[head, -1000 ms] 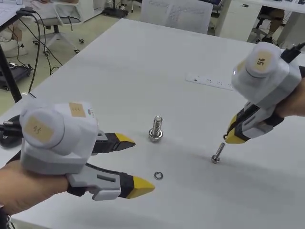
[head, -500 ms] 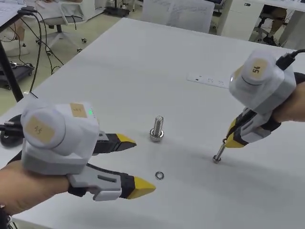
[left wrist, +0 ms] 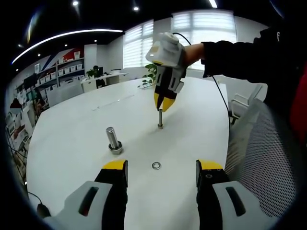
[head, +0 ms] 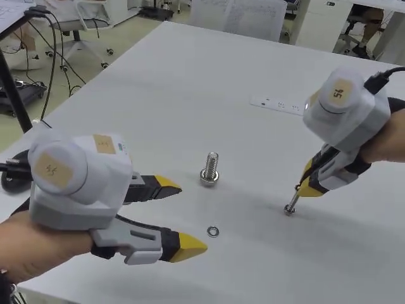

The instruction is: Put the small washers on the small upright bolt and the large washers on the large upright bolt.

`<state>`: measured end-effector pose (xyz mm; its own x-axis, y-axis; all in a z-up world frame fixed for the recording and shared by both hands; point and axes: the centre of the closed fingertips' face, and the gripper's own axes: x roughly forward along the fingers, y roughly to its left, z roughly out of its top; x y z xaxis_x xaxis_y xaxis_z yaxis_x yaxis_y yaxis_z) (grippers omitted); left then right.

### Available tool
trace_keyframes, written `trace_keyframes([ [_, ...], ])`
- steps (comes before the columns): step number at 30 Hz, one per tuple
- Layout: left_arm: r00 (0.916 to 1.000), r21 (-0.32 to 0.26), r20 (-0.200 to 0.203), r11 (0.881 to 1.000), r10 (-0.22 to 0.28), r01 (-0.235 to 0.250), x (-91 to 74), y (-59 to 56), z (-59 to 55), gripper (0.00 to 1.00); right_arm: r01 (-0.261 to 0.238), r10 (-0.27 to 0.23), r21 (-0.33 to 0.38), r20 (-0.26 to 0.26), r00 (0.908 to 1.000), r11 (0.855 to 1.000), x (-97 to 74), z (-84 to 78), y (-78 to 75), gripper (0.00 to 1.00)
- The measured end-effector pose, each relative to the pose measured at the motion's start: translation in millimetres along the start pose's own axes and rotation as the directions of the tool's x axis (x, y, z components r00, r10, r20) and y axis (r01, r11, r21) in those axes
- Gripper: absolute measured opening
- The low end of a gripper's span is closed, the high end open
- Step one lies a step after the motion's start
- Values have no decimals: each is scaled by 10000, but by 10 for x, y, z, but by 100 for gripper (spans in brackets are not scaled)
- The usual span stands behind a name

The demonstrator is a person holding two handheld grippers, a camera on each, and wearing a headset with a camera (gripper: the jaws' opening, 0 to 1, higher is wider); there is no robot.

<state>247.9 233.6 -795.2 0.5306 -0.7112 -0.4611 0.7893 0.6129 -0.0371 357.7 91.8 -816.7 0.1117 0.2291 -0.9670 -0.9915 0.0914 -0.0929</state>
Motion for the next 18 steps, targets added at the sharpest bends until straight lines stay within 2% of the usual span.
trace_keyframes([
  [18, 10000, -26, 3, 10000, 53, -53, -6, 3, -1, 56, -167, 168, 104, -110, 9998, 9998, 151, -36, 7, 14],
])
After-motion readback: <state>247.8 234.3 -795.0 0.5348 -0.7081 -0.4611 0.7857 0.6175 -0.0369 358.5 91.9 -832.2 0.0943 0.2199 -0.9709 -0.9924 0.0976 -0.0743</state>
